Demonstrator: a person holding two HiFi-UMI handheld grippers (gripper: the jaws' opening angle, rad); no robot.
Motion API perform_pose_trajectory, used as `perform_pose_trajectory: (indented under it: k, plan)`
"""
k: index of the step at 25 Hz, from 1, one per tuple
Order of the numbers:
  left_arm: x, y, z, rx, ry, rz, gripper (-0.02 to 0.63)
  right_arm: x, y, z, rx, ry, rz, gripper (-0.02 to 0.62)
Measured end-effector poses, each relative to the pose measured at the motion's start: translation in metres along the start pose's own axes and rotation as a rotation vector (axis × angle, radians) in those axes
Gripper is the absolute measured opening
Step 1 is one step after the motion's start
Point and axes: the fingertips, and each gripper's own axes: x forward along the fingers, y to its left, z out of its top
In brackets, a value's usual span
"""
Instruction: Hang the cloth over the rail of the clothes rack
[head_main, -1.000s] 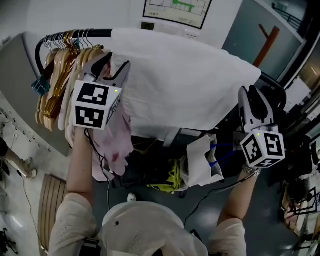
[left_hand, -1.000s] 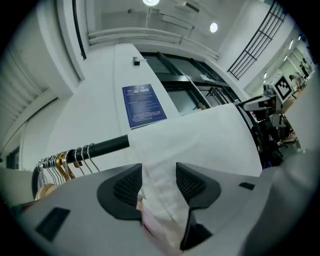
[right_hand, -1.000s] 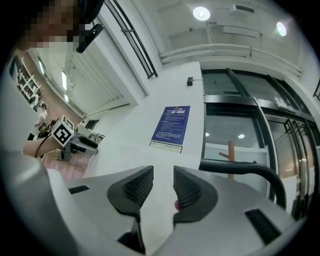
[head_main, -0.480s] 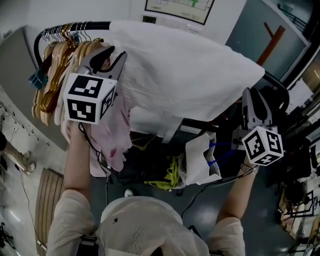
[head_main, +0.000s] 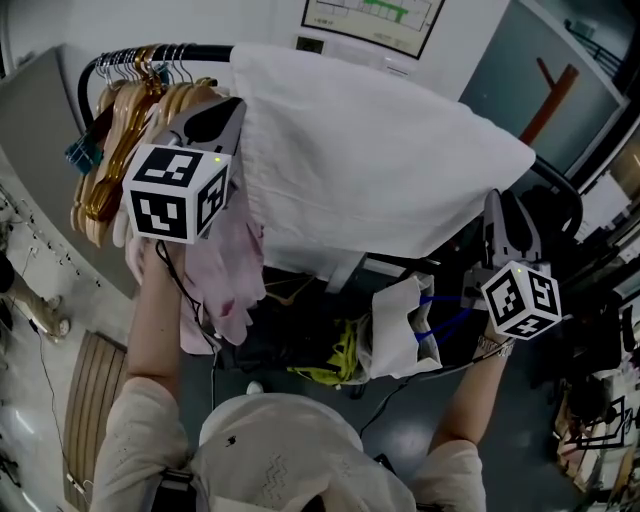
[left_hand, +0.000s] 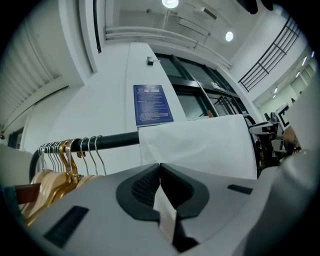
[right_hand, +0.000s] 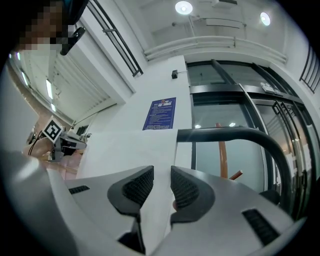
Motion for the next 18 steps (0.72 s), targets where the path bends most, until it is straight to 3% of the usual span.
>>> perform_pose_trajectory:
  k: [7, 11, 18]
  plan:
    - [-0.008, 0.003, 0.004, -0.019, -0.017, -0.009, 0.015, 0.002, 0.002, -0.009, 0.071, 0.06, 0.121, 0.129]
    - [-0.011, 0.007, 0.019, -0.002, -0.05, 0.0, 0.014, -0.002, -0.006, -0.01, 0.064, 0.045, 0.077, 0.129]
    - [-0.015, 0.022, 0.058, 0.061, -0.086, 0.037, 0.014, 0.0, -0.001, -0.007, 0.041, 0.038, 0.078, 0.129]
